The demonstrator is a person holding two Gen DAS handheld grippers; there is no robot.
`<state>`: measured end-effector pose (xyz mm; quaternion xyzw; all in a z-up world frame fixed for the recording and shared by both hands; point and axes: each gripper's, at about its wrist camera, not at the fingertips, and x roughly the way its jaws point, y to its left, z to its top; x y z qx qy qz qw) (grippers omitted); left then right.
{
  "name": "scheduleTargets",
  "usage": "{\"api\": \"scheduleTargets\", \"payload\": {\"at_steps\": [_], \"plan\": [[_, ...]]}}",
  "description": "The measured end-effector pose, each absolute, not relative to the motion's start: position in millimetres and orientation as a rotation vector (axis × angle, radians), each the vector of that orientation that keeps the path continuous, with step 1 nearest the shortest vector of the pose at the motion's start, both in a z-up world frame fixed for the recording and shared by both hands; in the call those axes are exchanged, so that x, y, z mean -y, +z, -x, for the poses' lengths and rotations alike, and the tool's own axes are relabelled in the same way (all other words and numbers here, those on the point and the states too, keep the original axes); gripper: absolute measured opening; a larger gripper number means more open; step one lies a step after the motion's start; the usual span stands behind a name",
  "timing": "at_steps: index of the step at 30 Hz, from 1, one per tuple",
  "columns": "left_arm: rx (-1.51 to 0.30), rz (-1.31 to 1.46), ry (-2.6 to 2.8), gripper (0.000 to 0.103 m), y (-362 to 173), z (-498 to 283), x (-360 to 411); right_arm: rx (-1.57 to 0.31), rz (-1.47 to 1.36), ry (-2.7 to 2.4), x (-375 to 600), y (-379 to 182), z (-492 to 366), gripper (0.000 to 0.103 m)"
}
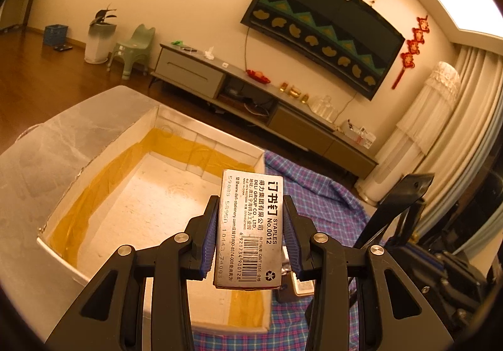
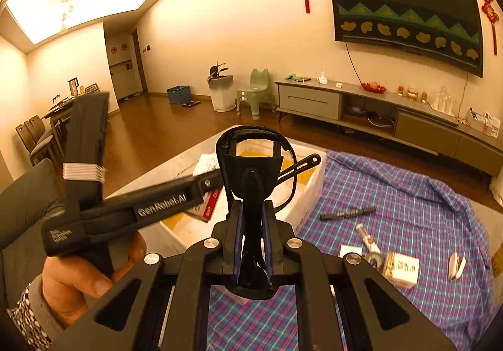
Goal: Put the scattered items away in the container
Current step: 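Carry the staples box in the left tool while the right tool carries the glasses over the white box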
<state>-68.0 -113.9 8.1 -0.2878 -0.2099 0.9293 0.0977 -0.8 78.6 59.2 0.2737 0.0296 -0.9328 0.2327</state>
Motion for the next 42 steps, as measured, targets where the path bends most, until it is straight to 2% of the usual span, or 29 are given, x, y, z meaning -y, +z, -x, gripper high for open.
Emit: {"api": "scheduleTargets", "payload": {"at_steps": [17,23,31,42], "plan": [[0.581,0.959,2.814,0.039,24.1,141.1,143.7,-0.072,-0.801,-2.507,-59.3,62.6,56.8,0.013],[0.588,1.022,2.778,0.039,12.5,162.7,148.1,-0.062,-0.845,-2.49,-48.4,57.4,81.0,0.013],[0.719,1.058,2.764,0.039,1.2,176.5,174.5,-0.083,-0.883,-2.477,-32.2,50.0,109.9,0.013],[0.774,1.107,2.742,0.039,-9.9,196.0,184.3,-0.075,-0.977,-2.446,-20.5,28.6,156.9,0.013]]}}
